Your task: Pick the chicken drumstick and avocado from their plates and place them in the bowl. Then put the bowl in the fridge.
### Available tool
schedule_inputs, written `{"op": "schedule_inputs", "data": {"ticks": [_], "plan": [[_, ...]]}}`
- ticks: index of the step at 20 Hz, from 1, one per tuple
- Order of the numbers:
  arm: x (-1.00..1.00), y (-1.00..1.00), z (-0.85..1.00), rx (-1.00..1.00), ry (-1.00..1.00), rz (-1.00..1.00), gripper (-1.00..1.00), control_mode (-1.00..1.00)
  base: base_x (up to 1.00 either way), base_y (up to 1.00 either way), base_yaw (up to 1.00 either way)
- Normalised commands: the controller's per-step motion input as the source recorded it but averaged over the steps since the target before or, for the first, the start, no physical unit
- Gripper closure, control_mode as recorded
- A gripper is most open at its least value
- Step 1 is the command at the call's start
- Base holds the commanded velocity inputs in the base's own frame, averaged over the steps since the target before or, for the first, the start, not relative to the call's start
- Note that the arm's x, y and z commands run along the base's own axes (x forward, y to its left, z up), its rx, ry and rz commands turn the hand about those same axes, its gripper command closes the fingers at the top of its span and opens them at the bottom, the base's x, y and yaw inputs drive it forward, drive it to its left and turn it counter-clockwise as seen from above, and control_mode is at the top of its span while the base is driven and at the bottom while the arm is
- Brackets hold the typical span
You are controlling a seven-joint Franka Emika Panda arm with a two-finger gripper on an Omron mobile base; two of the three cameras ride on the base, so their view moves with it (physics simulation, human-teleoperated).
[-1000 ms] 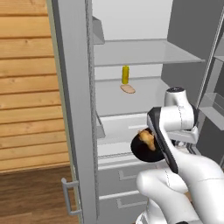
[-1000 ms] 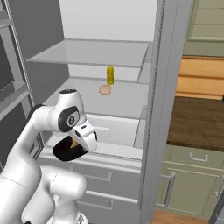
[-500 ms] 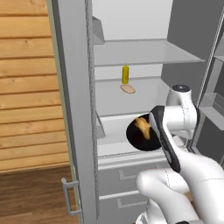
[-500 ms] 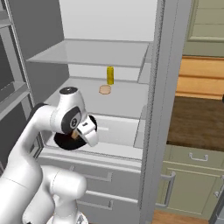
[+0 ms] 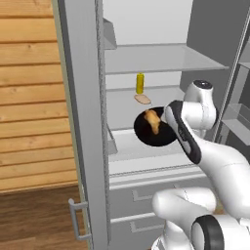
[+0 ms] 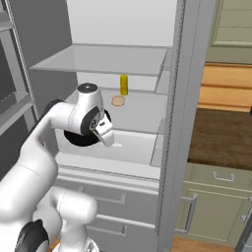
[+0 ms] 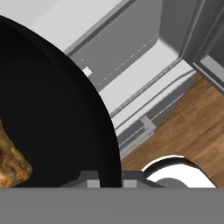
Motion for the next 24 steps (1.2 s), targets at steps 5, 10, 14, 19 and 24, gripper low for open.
{"op": "schedule_inputs", "data": {"ticks": [5, 10, 14, 19, 24], "plan": [[0.33, 0.39, 0.02, 0.06, -0.15, 0.0, 1.0, -1.0, 0.0, 0.0, 0.0], [0.56, 0.07, 0.0, 0.1, -0.06, 0.0, 1.0, -1.0, 0.0, 0.0, 0.0], [0.54, 0.0, 0.0, 0.13, 0.0, 0.0, 1.0, -1.0, 0.0, 0.0, 0.0], [0.59, 0.03, -0.01, 0.09, 0.0, 0.0, 1.0, -1.0, 0.0, 0.0, 0.0], [0.39, 0.13, -0.07, 0.1, 0.0, 0.0, 1.0, -1.0, 0.0, 0.0, 0.0]]}}
